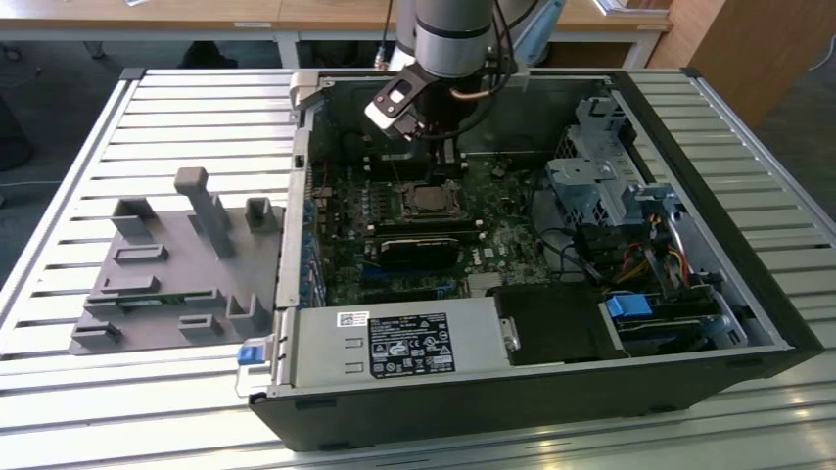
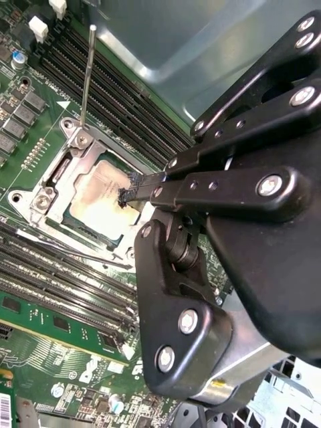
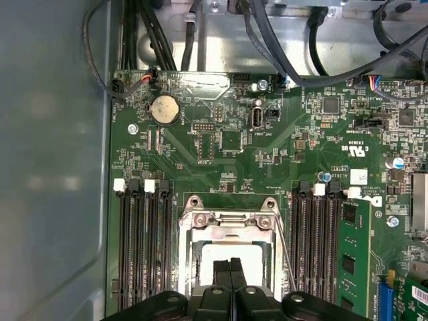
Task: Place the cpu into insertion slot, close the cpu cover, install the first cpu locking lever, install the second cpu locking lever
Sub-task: 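Install the first cpu locking lever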
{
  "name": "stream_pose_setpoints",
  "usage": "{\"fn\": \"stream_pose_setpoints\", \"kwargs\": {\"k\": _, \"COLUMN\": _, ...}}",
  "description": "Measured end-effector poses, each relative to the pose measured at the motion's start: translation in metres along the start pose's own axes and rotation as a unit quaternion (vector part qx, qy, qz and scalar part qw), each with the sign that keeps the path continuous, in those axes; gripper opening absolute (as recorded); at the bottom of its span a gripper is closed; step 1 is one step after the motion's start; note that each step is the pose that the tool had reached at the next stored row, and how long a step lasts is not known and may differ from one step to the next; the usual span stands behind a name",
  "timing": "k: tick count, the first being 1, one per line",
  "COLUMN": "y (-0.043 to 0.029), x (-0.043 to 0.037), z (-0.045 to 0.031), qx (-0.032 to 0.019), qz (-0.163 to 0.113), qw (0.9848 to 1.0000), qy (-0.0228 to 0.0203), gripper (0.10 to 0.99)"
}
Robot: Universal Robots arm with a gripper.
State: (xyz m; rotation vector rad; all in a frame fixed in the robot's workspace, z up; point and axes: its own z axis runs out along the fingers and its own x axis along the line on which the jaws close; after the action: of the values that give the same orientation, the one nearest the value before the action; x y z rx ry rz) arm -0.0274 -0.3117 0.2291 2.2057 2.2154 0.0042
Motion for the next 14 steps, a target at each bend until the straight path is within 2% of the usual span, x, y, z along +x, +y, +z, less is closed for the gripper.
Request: {"fn": "stream_pose_setpoints", "kwargs": {"k": 14, "y": 0.0001, "x": -0.0001, "z": -0.0116, "qx": 0.0, "qz": 0.0, "qw": 1.0, "qy": -0.0001, "gripper": 0.122}}
